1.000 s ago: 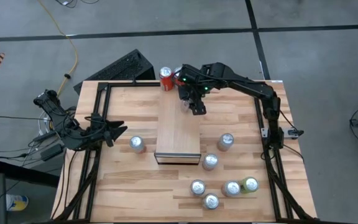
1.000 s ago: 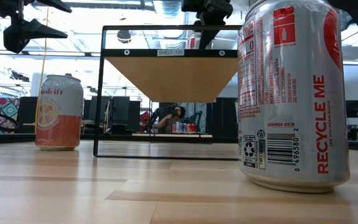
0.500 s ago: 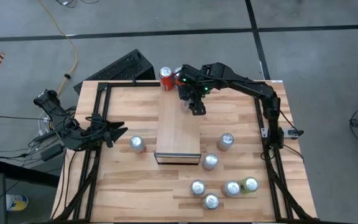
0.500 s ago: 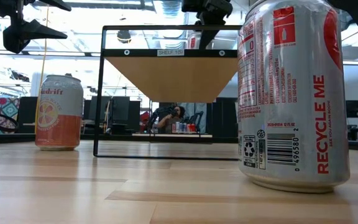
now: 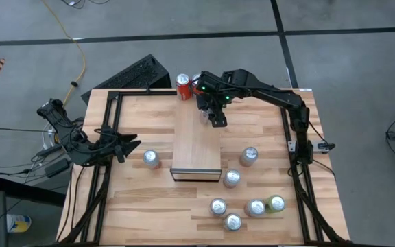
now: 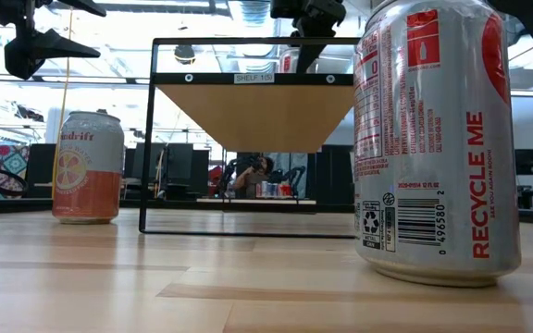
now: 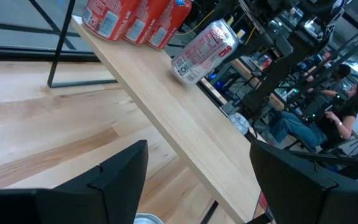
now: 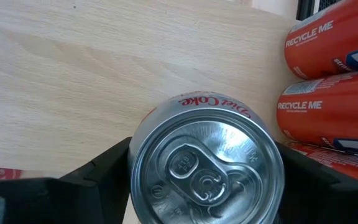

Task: Place canned beverage on shelf
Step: Put the top red-silver soda can on the shelf

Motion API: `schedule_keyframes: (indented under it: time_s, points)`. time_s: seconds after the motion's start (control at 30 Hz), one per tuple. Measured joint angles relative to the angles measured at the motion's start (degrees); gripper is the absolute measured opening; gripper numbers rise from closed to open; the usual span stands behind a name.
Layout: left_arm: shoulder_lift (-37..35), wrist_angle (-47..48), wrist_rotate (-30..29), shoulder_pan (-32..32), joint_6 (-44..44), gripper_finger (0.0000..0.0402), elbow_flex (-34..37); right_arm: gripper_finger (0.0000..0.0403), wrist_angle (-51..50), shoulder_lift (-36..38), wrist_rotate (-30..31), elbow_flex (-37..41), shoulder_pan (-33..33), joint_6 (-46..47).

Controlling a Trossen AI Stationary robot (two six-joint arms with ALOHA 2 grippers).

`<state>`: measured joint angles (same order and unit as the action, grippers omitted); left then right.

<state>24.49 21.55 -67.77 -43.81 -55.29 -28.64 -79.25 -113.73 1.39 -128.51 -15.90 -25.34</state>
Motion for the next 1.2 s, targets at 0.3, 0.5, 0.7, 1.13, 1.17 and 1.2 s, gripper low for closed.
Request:
schedule_keyframes:
  time_s: [0.3,0.5,0.7,1.13,1.17,1.2]
  points:
    - [0.02,-0.01,-0.02,0.0,-1.36,0.027,0.0,0.0345,2.33,0.0,5.92,0.0,1.05,-1.26]
    - [0.02,-0.01,-0.01,-0.01,-1.36,0.027,0.0,0.0345,2.07,0.0,6.08,0.0,2.17,-3.28]
    - [0.02,-0.01,-0.02,0.0,-1.36,0.027,0.0,0.0346,4.61,0.43,7.8,0.0,2.78,-3.65]
    - [0.02,0.01,0.15,0.0,-1.5,0.027,0.0,0.034,-3.37,5.21,7.53,-3.86,4.97,7.31]
    - [0.02,0.02,0.52,-0.01,-1.57,0.027,0.0,0.0334,-4.86,6.65,7.5,-3.09,5.28,9.82]
    - [0.02,-0.01,0.9,-0.02,-1.57,0.027,0.0,0.0326,-5.62,8.14,7.51,-1.85,5.31,12.2]
